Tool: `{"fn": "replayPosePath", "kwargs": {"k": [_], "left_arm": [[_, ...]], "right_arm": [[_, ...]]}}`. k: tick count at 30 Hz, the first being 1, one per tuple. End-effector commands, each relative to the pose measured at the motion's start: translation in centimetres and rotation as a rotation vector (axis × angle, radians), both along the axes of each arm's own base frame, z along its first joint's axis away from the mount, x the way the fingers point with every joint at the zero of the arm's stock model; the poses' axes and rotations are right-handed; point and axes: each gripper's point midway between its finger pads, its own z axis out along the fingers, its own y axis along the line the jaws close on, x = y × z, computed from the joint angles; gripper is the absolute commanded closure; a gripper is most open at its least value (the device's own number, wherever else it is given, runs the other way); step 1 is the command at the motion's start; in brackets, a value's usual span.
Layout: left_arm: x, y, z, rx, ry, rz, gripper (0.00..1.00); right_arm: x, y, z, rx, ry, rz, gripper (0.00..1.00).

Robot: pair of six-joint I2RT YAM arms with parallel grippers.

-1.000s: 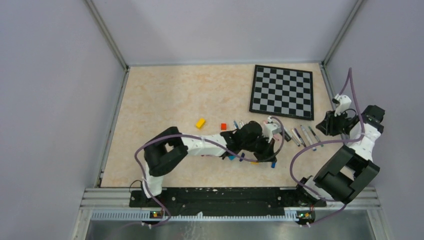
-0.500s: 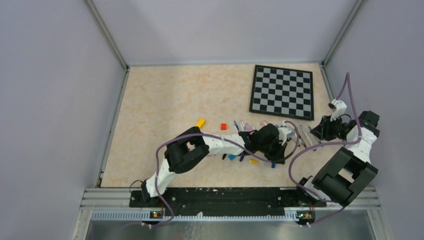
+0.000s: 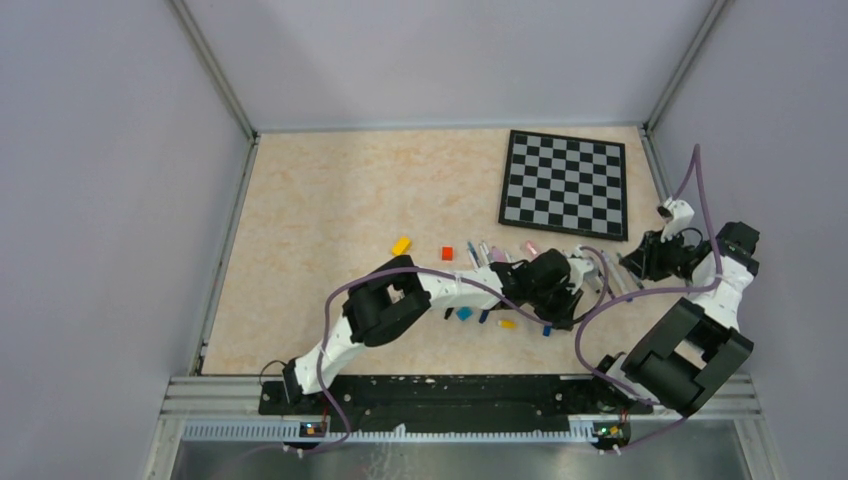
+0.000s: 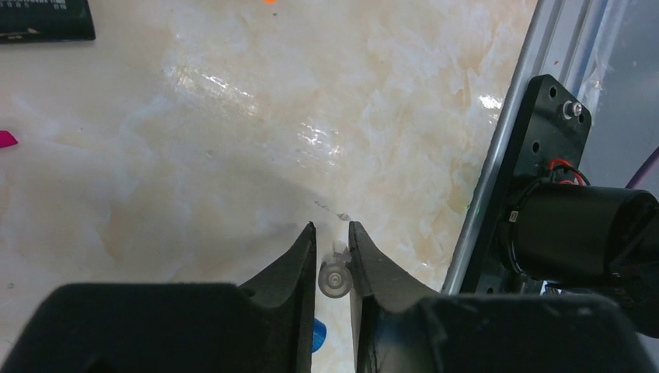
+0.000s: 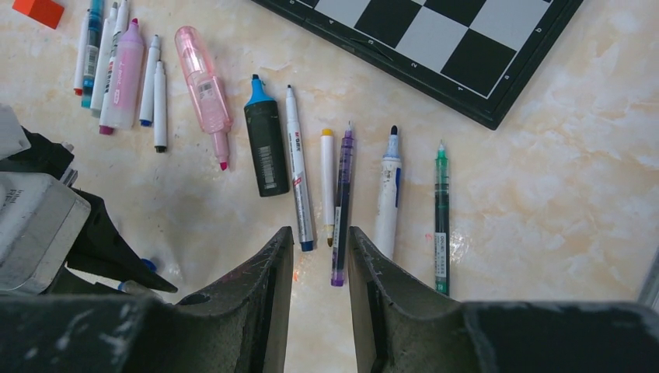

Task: Open the pen caps
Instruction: Place the pen cap at the center of the board.

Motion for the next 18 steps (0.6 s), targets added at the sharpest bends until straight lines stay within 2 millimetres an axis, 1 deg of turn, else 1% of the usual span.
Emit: {"fn": "replayPosePath", "kwargs": {"k": [1, 11, 18], "left_arm": [[0.4, -0.6, 0.8, -0.008, -0.037, -0.007, 0.74], [0.8, -0.8, 1.5, -0.009, -0.062, -0.005, 0.65], [1.1, -1.0, 2.6, -0.025, -0.080, -0.002, 0.60]], "right_arm": [[0.2, 0.5, 1.3, -0.013, -0.058, 0.022, 0.69], [0.2, 0.7, 1.9, -0.013, -0.069, 0.026, 0.69], [0.1, 0.8, 2.2, -0.015, -0.076, 0.030, 0.69]]}}
